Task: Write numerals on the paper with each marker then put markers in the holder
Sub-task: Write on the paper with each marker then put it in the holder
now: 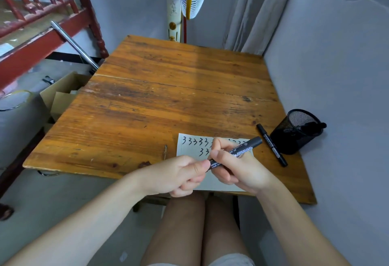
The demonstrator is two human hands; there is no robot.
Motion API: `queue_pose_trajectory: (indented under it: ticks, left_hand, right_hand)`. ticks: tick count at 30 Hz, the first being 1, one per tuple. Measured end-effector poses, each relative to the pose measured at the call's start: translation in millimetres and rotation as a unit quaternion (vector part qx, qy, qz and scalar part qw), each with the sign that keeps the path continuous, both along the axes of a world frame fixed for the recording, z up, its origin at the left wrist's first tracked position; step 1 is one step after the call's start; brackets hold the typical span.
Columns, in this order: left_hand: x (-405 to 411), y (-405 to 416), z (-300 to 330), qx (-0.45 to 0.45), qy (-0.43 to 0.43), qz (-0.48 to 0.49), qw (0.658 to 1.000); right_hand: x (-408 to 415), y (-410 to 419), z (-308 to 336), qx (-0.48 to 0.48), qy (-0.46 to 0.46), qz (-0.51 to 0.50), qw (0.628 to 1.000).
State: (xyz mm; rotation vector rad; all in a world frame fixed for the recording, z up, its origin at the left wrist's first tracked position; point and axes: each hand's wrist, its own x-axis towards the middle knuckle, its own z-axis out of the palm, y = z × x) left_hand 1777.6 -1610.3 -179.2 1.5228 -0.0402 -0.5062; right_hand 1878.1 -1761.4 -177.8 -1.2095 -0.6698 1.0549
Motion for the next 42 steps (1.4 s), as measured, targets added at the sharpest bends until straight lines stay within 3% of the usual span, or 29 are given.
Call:
queue_pose_trajectory:
  ticks: [3,5,7,8,10,12,14,17,36,42]
  left_hand:
    - [-4.6,27.6,-6.7,-0.113,0.100,-0.019,0.988]
    - [-9.7,42.6,-14.4,-0.127,0.109,0.083,0.982]
    - [-10.1,43.1,-24.2,-0.027,0.038,0.206,0.977]
    - [-7.4,38.8,-31.2,0.071,-0.021,0.246,0.966]
    - [-0.3,28.9,-48.1,0.320,-0.155,0.253,0.900]
    - [2.2,23.0,-65.0,0.482,-0.235,0.174,0.826]
    - [1.2,22.0,-80.6,0.531,-0.245,0.120,0.802]
    - [1.2,20.7,-88.8,0.552,-0.258,0.128,0.783]
    - [0.2,17.9,-86.2,0.563,-0.268,0.131,0.770]
    - [0.1,20.4,-73.2,0.462,-0.273,0.210,0.817]
  right_hand:
    - [18.3,-11.5,-2.2,0.051,0.048,-0.065,0.995]
    - [33.2,-23.3,-7.3,0.019,0.041,-0.142,0.989]
    - [32.0,-22.7,-18.8,-0.064,-0.015,-0.171,0.983]
    - [26.5,-16.1,-27.1,-0.099,-0.044,-0.186,0.977]
    - [12.7,0.8,-43.1,-0.130,-0.088,-0.243,0.957]
    - [2.5,12.6,-54.2,-0.134,-0.146,-0.280,0.939]
    - [-2.4,17.0,-63.6,-0.150,-0.205,-0.286,0.924]
    - [-5.3,18.0,-70.0,-0.154,-0.241,-0.286,0.914]
    - [-8.2,20.9,-72.7,-0.165,-0.263,-0.270,0.911]
    - [-5.5,10.1,-45.4,-0.111,-0.145,-0.324,0.928]
